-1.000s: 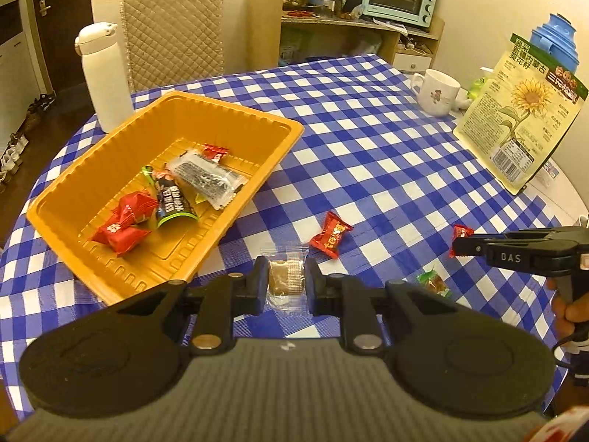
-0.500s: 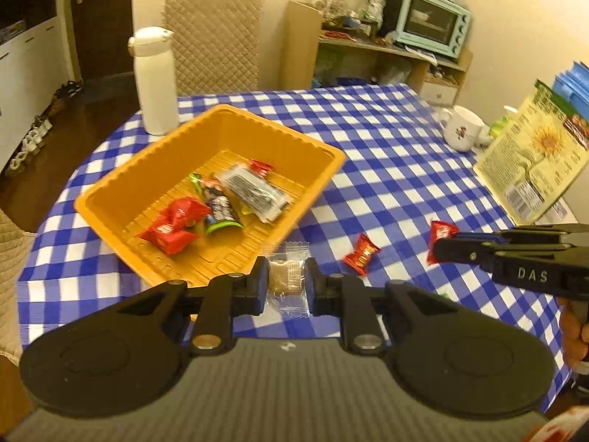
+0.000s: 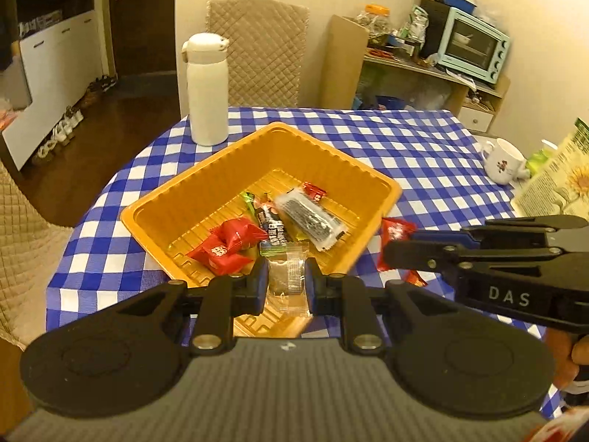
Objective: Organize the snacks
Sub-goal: 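Carry the brown candy and red candy over the orange tray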
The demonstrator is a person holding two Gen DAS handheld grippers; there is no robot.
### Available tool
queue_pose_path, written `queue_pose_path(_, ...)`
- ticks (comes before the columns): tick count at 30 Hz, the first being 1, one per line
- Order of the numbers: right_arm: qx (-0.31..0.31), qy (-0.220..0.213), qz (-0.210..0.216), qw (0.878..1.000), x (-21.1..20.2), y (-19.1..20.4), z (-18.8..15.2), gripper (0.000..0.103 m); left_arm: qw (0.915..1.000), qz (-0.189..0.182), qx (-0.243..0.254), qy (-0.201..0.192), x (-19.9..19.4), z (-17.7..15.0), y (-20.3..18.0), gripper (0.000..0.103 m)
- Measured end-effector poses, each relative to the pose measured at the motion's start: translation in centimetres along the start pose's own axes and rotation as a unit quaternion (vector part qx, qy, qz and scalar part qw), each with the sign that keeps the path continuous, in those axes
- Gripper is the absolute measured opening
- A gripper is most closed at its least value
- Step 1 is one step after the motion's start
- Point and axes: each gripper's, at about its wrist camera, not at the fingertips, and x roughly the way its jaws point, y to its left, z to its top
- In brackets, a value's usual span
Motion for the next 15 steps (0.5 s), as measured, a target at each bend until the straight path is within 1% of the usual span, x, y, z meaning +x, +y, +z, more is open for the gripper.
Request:
queue_pose_path(6, -0.009, 0.007, 0.003, 1.000, 2.5, -0.2, 1.5, 0.018, 0.9998, 0.008, -0.010, 0.014, 1.8, 0.4, 1.0, 0.019)
queue_pose_path(15, -0.014, 0.024, 0.001, 1.000, 5.4, -0.9, 2.1, 0.018, 0.9990, 0.008, -0.023, 0.039, 4.6, 0.4, 2.0, 0.019)
